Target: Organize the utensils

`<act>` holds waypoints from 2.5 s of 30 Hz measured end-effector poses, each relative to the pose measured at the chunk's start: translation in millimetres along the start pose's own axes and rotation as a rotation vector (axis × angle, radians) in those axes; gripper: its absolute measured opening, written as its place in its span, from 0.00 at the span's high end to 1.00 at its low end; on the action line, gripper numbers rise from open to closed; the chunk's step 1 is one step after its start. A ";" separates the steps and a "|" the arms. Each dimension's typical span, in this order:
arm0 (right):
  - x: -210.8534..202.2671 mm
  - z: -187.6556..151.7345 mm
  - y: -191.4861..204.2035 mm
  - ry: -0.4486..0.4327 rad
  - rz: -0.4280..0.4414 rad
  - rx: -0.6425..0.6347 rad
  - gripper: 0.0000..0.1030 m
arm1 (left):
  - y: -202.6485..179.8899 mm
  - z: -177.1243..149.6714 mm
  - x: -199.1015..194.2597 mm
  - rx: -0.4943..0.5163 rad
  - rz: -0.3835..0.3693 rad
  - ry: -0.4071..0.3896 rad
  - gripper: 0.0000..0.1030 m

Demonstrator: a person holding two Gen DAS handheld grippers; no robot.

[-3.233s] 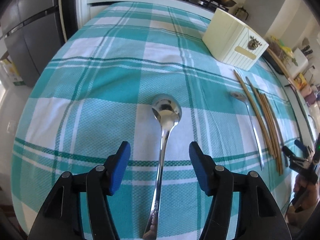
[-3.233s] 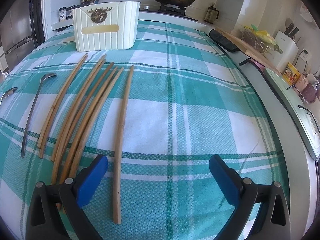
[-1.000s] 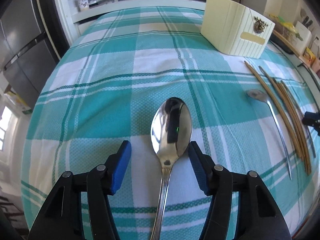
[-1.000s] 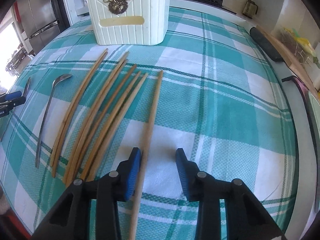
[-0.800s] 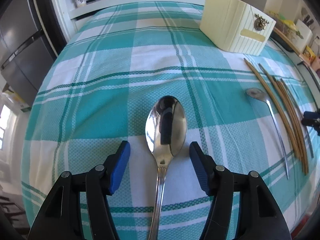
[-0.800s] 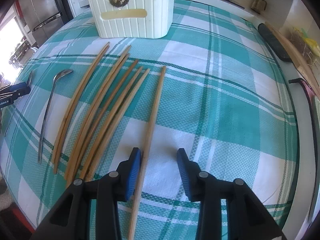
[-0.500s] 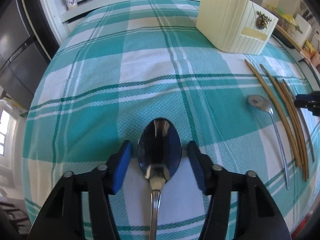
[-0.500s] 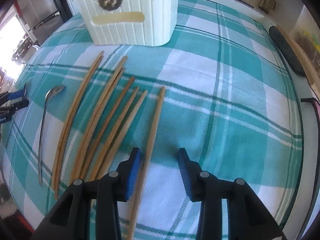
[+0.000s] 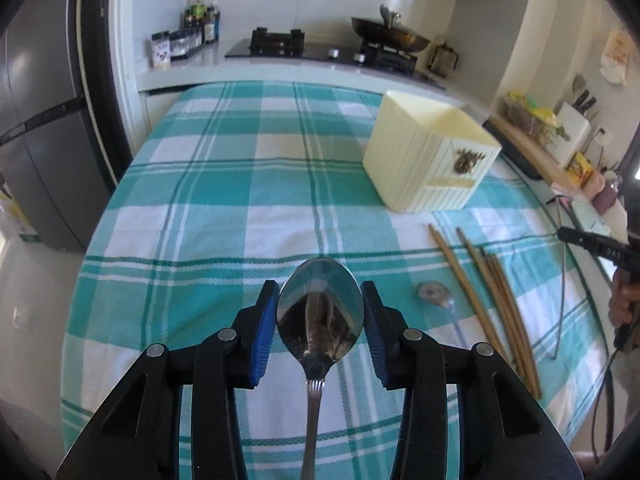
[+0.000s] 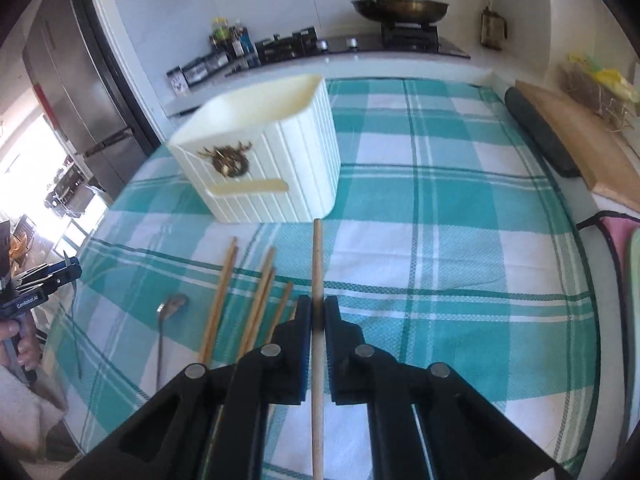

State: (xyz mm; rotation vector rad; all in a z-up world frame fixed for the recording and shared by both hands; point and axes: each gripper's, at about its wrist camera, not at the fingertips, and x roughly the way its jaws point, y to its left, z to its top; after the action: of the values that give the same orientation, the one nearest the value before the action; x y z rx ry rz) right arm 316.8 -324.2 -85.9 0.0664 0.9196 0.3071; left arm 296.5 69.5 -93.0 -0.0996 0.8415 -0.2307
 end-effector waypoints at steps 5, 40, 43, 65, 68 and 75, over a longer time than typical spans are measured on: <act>-59.0 -7.8 17.5 -0.118 0.004 -0.044 0.93 | -10.0 8.8 -45.3 0.010 -0.042 -0.086 0.60; -9.8 187.3 70.2 -0.521 -0.057 -0.175 0.93 | -109.8 231.5 36.0 0.001 -0.148 -0.249 0.60; 28.3 187.3 53.5 -0.365 -0.043 -0.130 0.93 | -107.1 221.2 78.7 0.004 -0.135 -0.134 0.60; -41.5 9.2 24.0 -0.161 -0.068 -0.090 0.59 | -81.7 -7.6 8.0 0.109 -0.038 0.071 0.12; -39.2 -63.9 15.3 -0.122 -0.146 -0.024 0.59 | -85.4 -61.8 10.7 0.043 -0.012 0.100 0.12; -30.0 -155.6 16.8 -0.052 -0.189 0.068 0.59 | -97.7 -109.0 12.6 -0.056 -0.041 0.115 0.12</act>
State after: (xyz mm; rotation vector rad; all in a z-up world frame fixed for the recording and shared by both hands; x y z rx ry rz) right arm 172.8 -328.4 -154.1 0.0495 0.8780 0.0983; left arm 207.1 -27.9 -157.1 -0.1567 0.9612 -0.2532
